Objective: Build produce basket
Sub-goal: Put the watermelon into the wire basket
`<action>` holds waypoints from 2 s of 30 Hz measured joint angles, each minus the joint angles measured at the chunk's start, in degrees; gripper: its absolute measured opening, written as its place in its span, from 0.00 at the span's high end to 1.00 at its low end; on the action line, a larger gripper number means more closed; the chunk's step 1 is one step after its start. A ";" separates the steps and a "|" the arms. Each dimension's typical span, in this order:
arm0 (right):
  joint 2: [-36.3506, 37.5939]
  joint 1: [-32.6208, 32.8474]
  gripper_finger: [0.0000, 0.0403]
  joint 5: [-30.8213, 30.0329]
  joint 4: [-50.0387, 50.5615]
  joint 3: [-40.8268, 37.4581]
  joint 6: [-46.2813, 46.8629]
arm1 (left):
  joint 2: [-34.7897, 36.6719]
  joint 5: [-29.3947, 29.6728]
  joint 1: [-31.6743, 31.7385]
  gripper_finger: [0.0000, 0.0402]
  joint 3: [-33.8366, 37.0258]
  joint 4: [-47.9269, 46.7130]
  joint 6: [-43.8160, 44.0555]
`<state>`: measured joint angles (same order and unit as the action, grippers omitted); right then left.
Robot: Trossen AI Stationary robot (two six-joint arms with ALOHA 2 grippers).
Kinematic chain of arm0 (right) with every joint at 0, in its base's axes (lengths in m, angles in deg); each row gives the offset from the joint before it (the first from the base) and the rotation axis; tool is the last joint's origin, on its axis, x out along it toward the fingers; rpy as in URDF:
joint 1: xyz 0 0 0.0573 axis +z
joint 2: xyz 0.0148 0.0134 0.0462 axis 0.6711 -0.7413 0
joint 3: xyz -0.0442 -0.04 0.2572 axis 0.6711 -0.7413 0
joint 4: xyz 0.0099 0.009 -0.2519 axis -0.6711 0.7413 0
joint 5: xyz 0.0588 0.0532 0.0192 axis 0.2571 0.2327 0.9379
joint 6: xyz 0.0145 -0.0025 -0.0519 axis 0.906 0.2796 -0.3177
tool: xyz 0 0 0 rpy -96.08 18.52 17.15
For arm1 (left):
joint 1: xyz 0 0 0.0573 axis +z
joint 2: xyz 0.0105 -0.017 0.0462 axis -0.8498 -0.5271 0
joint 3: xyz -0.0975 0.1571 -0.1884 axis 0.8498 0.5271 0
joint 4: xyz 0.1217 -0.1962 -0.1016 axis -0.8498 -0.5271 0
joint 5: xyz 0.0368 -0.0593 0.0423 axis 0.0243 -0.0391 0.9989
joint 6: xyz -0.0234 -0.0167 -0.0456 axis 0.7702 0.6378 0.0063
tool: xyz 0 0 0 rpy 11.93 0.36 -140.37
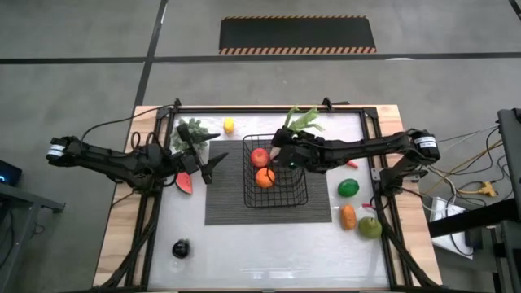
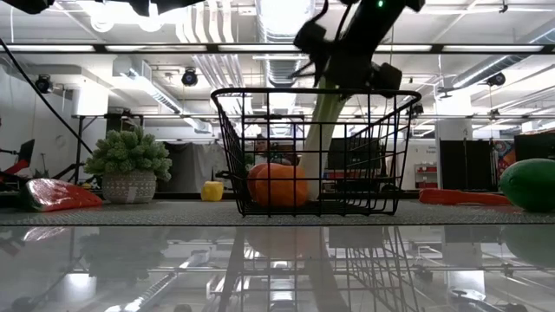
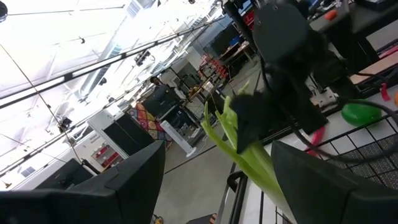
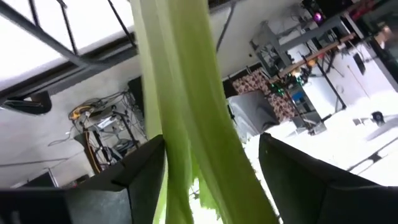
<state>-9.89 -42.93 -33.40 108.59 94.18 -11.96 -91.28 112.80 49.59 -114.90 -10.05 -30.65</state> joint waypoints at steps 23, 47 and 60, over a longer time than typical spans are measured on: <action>17.50 4.23 0.39 -6.22 -0.05 1.61 2.48 | -0.72 -0.11 -0.04 0.32 0.17 -1.38 19.59; 22.71 7.81 0.44 -5.96 -15.41 1.52 13.22 | -17.36 -8.50 -1.26 0.32 -11.98 -92.51 129.37; 22.29 10.58 0.44 -4.06 -15.24 1.50 14.91 | -28.25 -12.61 1.19 0.32 -9.60 -95.22 136.52</action>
<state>12.39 -32.35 -37.45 93.35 95.68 2.95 -119.53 100.19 50.78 -124.49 -105.27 105.87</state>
